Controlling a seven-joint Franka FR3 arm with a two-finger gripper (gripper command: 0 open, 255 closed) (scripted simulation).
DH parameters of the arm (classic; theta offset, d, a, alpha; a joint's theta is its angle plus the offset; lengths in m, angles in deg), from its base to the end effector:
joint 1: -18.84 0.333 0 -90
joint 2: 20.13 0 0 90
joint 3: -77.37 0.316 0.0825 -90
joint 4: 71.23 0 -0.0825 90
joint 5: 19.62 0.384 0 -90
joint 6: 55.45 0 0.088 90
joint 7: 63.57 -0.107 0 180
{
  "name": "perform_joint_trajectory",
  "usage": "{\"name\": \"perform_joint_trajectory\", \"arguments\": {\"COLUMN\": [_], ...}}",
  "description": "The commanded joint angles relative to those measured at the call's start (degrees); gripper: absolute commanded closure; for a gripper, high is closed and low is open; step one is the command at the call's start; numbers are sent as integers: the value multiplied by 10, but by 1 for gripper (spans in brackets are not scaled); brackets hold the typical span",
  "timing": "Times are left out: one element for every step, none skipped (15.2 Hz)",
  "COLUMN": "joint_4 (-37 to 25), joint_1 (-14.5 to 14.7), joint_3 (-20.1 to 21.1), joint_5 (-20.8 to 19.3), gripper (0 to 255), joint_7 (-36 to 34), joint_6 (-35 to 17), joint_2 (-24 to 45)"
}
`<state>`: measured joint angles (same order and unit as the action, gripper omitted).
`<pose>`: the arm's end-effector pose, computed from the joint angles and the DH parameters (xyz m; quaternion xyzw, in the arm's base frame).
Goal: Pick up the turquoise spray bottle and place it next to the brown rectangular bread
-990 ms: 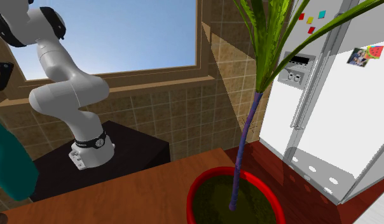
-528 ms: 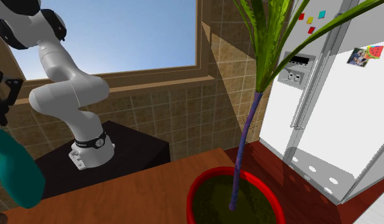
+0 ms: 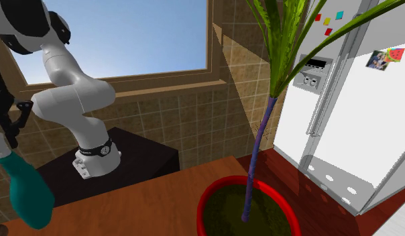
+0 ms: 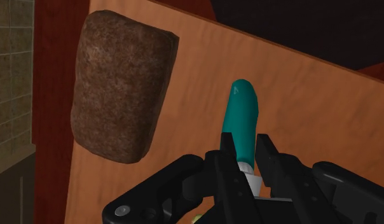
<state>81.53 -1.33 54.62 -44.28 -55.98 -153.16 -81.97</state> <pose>0.1608 -0.2221 0.5098 0.9793 -0.1935 0.0278 0.0528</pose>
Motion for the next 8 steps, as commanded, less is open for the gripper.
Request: {"name": "perform_joint_trajectory", "arguments": {"joint_4": [18, 26, 34, 41, 49, 56, 64, 71], "joint_1": [-3, -4, -6, -7, -9, -10, -12, -14], "joint_3": [-7, -9, -12, -15, -19, -22, -25, -28], "joint_5": [-7, -10, -13, -16, -19, -23, -26, -29], "gripper": [255, 255, 255, 255, 255, 255, 255, 255], "joint_7": [-2, -3, -4, -4, -5, -6, -7, -7], "joint_6": [-16, -23, -30, -37, -44, -51, -58, -65], "joint_2": [-2, -3, -4, -4, -5, -5, -5, -5]}}
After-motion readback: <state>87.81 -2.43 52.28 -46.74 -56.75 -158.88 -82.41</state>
